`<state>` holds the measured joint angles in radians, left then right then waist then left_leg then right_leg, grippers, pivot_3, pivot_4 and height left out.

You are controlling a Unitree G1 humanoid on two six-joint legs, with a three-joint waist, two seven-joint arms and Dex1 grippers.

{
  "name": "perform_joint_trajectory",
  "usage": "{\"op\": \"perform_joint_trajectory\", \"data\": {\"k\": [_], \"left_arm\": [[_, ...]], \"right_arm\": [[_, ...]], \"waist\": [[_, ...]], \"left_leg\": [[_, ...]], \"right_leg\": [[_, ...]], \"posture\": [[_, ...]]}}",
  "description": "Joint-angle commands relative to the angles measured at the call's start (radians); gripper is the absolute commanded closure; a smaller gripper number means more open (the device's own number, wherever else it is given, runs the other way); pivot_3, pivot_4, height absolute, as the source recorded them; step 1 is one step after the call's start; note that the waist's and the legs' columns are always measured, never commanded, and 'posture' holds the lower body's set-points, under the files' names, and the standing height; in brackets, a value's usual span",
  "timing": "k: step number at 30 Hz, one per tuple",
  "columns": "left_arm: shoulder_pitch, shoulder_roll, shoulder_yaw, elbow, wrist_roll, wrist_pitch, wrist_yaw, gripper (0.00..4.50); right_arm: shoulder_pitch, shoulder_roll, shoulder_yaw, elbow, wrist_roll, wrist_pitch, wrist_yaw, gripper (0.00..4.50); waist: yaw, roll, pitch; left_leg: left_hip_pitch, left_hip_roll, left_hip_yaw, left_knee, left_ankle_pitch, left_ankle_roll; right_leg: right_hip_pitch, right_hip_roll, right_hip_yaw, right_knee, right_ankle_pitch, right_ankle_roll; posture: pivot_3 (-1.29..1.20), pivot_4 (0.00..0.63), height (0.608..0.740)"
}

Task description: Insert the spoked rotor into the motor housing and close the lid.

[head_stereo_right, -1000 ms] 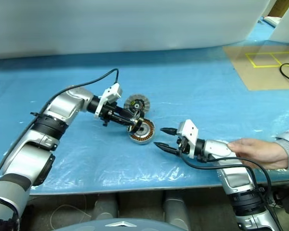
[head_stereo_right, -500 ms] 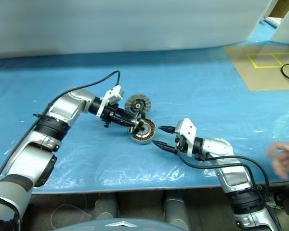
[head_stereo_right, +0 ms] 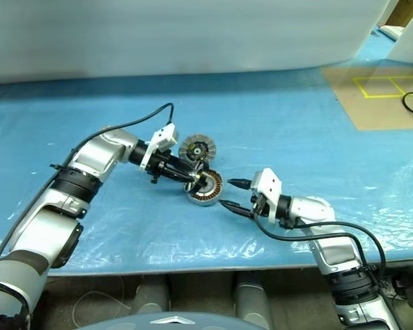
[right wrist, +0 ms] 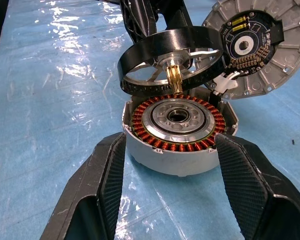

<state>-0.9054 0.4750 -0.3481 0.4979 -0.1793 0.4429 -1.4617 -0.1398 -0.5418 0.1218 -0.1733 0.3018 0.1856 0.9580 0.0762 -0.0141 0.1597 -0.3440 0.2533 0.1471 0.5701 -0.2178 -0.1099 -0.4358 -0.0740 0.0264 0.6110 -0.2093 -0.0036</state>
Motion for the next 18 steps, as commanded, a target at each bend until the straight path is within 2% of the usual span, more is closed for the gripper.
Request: {"op": "perform_joint_trajectory", "data": {"k": [1,18], "left_arm": [[-0.010,-0.005,-0.009,-0.002,0.021,-0.014,-0.008,3.14],[-0.056,-0.043,-0.003,0.064,0.061,-0.041,-0.008,3.14]], "right_arm": [[-0.011,-0.008,-0.020,-0.018,0.007,-0.017,0.000,1.56],[-0.013,-0.002,-0.017,-0.016,0.000,-0.015,-0.009,1.56]], "waist": [[0.001,0.000,0.000],[0.004,0.000,0.000]], "left_leg": [[0.000,0.000,0.000,0.000,0.000,0.000],[0.000,-0.002,0.000,0.000,0.000,0.000]], "right_leg": [[0.000,0.000,0.000,0.000,0.000,0.000],[0.001,-0.001,0.000,-0.001,0.000,0.001]], "posture": [[0.00,0.150,0.740],[0.00,0.150,0.740]]}}
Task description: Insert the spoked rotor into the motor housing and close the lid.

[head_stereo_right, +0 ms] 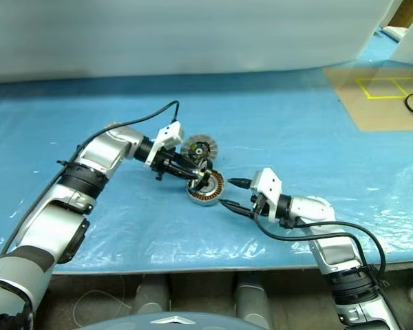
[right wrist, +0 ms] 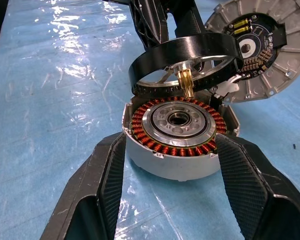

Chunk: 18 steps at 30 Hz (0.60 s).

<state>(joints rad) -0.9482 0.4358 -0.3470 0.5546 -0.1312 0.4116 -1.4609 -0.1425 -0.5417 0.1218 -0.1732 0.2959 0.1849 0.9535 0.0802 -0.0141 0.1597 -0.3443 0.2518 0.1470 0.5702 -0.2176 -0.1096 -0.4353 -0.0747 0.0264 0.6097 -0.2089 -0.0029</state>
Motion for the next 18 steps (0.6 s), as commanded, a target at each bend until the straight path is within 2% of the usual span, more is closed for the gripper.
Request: {"op": "perform_joint_trajectory", "data": {"k": [1,9,18], "left_arm": [[-0.011,-0.001,-0.006,0.004,0.013,-0.008,-0.017,3.14],[0.010,0.023,-0.021,-0.037,0.012,0.018,-0.063,3.14],[0.013,0.019,-0.022,-0.017,0.044,-0.006,-0.025,3.14]], "right_arm": [[-0.010,-0.003,-0.018,-0.015,0.006,-0.015,-0.005,1.56],[-0.011,-0.003,-0.016,-0.004,-0.002,-0.020,-0.004,1.56],[-0.015,0.000,-0.015,-0.004,0.000,-0.019,-0.003,1.56]], "waist": [[0.001,0.000,0.000],[0.001,0.000,0.000],[0.001,0.000,0.000]], "left_leg": [[0.000,0.000,0.000,0.000,0.000,0.000],[0.000,0.000,0.000,0.000,0.000,0.000],[0.000,0.000,0.000,0.000,0.000,0.000]], "right_leg": [[0.000,0.000,0.000,0.000,0.000,0.000],[0.000,0.000,0.000,-0.001,0.000,0.000],[0.000,0.000,0.000,-0.001,0.000,0.000]], "posture": [[0.00,0.150,0.740],[0.00,0.150,0.740],[0.00,0.150,0.740]]}}
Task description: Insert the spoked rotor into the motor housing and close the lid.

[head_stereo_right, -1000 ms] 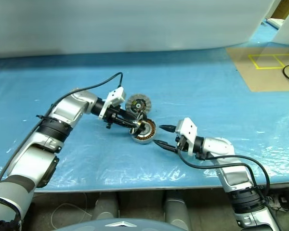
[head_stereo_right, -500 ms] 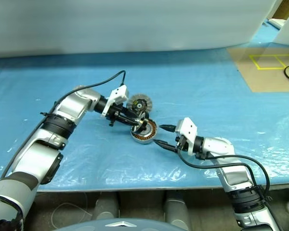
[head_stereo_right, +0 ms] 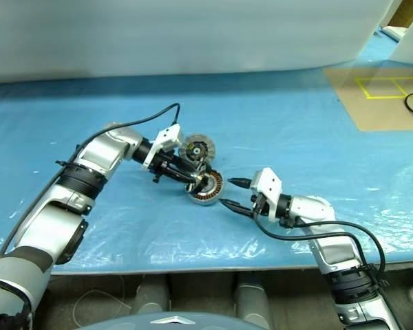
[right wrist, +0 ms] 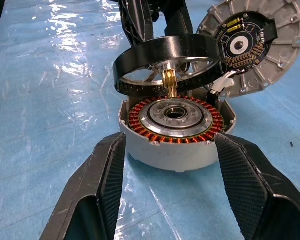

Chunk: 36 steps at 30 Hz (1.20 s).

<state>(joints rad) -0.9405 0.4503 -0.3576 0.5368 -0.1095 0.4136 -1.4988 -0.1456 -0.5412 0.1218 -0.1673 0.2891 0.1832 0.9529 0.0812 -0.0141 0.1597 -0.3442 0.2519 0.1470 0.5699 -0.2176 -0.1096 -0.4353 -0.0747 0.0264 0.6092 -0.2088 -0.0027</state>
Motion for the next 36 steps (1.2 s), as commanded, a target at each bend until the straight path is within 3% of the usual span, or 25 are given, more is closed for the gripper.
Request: {"op": "perform_joint_trajectory", "data": {"k": [1,14,22,36], "left_arm": [[0.006,0.005,-0.014,0.002,0.027,-0.012,0.011,3.14],[-0.008,-0.012,-0.004,0.024,0.040,-0.013,0.025,3.14],[-0.033,-0.014,0.011,0.024,0.040,-0.015,0.033,0.53],[-0.062,-0.014,0.047,0.014,-0.008,0.008,-0.002,0.53]], "right_arm": [[-0.011,0.000,-0.014,-0.010,0.006,-0.018,-0.003,1.56],[-0.011,0.001,-0.014,-0.005,0.001,-0.021,-0.006,1.56],[-0.013,0.004,-0.012,0.008,-0.006,-0.027,-0.005,1.53],[-0.028,0.005,-0.015,0.021,0.000,-0.026,-0.001,1.53]], "waist": [[0.000,0.000,0.000],[0.002,0.000,0.000],[0.002,0.000,0.000],[0.005,0.000,0.000]], "left_leg": [[0.000,0.000,0.000,0.000,0.000,0.000],[0.000,0.000,0.000,0.000,0.000,0.000],[0.000,0.000,0.000,-0.001,0.000,0.000],[-0.001,0.000,0.000,-0.001,0.000,0.000]], "right_leg": [[0.000,0.000,0.000,0.000,0.000,0.000],[0.000,0.000,0.000,0.000,0.000,0.000],[0.000,0.000,0.000,-0.001,0.000,0.000],[0.000,0.000,0.000,-0.002,0.000,0.000]], "posture": [[0.00,0.150,0.740],[0.00,0.150,0.740],[0.00,0.150,0.740],[0.00,0.150,0.740]]}}
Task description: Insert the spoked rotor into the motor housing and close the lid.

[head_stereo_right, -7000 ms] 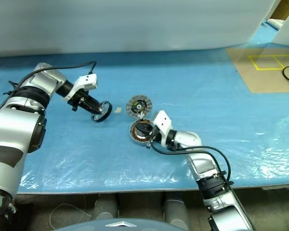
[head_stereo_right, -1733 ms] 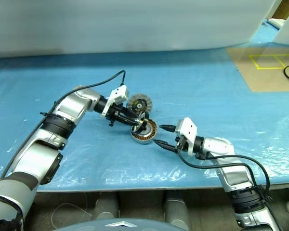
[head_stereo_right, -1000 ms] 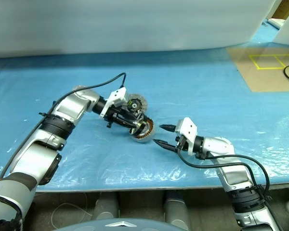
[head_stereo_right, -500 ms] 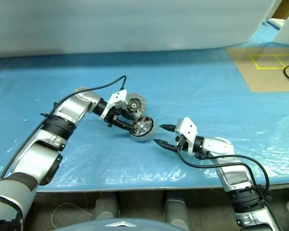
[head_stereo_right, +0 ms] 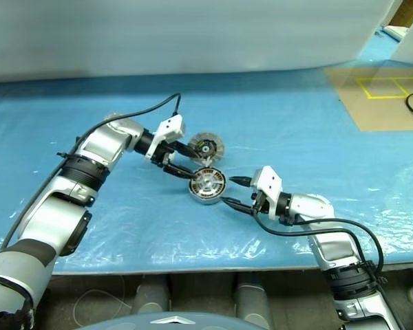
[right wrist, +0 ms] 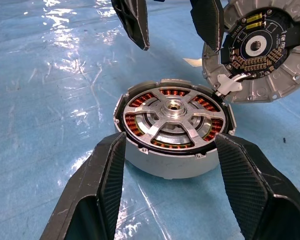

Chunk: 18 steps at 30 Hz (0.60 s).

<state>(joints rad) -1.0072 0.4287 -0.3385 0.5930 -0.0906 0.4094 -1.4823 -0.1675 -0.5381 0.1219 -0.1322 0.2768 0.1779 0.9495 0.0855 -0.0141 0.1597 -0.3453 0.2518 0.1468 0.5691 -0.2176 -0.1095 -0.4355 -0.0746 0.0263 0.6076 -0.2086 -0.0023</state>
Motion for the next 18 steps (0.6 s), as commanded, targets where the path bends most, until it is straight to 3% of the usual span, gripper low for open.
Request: {"op": "perform_joint_trajectory", "data": {"k": [1,2,5,14,15,18], "left_arm": [[0.009,0.008,0.032,-0.052,-0.037,0.021,-0.021,0.53],[0.012,0.006,0.041,-0.061,-0.049,0.036,-0.018,0.53],[0.027,0.010,0.073,-0.102,-0.087,0.083,-0.007,1.13],[0.145,0.011,0.141,-0.328,-0.179,0.222,0.095,4.25],[0.156,-0.009,0.163,-0.340,-0.187,0.221,0.146,4.47],[0.213,-0.058,0.195,-0.376,-0.198,0.164,0.239,4.47]], "right_arm": [[-0.005,0.001,-0.015,-0.013,0.011,-0.021,0.002,1.53],[-0.004,0.001,-0.015,-0.014,0.011,-0.021,0.002,1.53],[-0.004,0.001,-0.016,-0.011,0.010,-0.021,0.001,1.53],[-0.021,0.006,-0.018,-0.001,0.012,-0.022,-0.002,1.53],[-0.024,0.007,-0.019,0.000,0.013,-0.022,-0.003,1.53],[-0.031,0.010,-0.022,0.002,0.016,-0.021,-0.007,1.53]], "waist": [[0.000,0.000,0.000],[0.000,0.000,0.000],[0.000,0.000,0.000],[-0.003,0.000,0.000],[-0.004,0.000,0.000],[-0.004,0.000,0.000]], "left_leg": [[0.000,0.000,0.000,0.000,0.000,0.000],[0.000,0.000,0.000,0.000,0.000,0.000],[0.000,0.000,0.000,0.000,0.000,0.000],[0.000,0.000,0.000,0.000,0.000,0.000],[0.000,0.000,0.000,0.000,0.000,0.000],[0.000,0.000,0.000,0.000,0.000,0.000]], "right_leg": [[0.000,0.000,0.000,0.000,0.000,0.000],[0.000,0.000,0.000,0.000,0.000,0.000],[0.000,0.000,0.000,0.000,0.000,0.000],[0.000,0.000,0.000,0.000,0.000,0.000],[0.000,0.000,0.000,0.000,0.000,0.000],[0.000,0.000,0.000,0.000,0.000,0.000]], "posture": [[0.00,0.150,0.740],[0.00,0.150,0.740],[0.00,0.150,0.740],[0.00,0.150,0.740],[0.00,0.150,0.740],[0.00,0.150,0.740]]}}
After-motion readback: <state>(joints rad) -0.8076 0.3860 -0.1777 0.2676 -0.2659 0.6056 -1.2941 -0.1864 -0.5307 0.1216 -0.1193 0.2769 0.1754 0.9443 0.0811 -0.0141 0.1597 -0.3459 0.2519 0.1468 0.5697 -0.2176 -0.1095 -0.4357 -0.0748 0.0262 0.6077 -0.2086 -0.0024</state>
